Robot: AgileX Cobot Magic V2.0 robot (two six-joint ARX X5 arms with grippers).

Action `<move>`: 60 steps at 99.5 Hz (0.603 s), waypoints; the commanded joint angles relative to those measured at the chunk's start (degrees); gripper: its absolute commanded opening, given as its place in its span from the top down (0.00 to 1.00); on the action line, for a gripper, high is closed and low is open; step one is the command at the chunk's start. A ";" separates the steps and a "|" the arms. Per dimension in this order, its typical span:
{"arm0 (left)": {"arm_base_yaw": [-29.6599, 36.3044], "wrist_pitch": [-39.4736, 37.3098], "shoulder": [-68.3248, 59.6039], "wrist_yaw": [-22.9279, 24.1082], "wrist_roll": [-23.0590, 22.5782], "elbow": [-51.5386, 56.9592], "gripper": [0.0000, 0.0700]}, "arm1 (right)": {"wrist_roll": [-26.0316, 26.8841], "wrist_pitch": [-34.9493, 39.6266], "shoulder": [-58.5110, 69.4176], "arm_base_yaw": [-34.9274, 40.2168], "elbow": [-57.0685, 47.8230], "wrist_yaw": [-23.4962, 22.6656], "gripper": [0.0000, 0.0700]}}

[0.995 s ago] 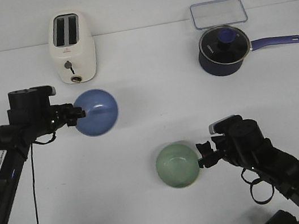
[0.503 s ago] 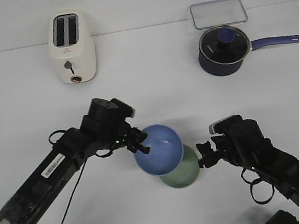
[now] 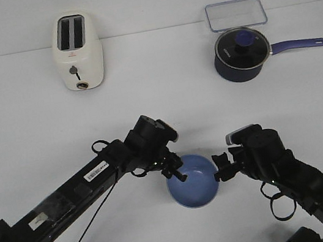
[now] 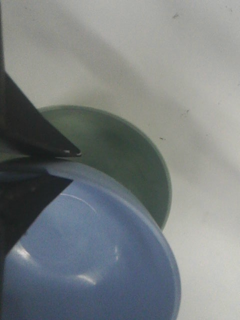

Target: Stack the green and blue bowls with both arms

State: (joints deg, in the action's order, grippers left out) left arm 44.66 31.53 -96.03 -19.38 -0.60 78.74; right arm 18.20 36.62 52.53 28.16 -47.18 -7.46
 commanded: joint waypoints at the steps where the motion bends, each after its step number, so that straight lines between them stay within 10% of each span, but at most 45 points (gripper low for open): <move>1: 0.59 -0.87 -1.20 0.02 -0.85 1.22 0.77 | -0.44 -0.57 0.35 0.33 -0.50 -0.02 0.45; 15: 0.63 -0.68 -0.52 0.04 -0.24 1.25 0.32 | -0.52 -0.57 0.35 0.31 -0.50 0.50 0.45; 47: -8.11 -0.37 13.31 8.33 -0.50 1.25 0.37 | -6.84 -0.90 -0.70 -0.50 -0.50 7.78 0.46; 60: -14.80 0.48 20.15 15.93 -0.50 1.25 0.78 | -8.72 -2.49 -4.63 -1.92 -0.48 9.73 0.80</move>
State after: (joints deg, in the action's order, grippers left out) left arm 32.18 31.53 -77.32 -6.24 -0.58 78.76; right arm 11.79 35.77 49.84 26.48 -47.18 1.32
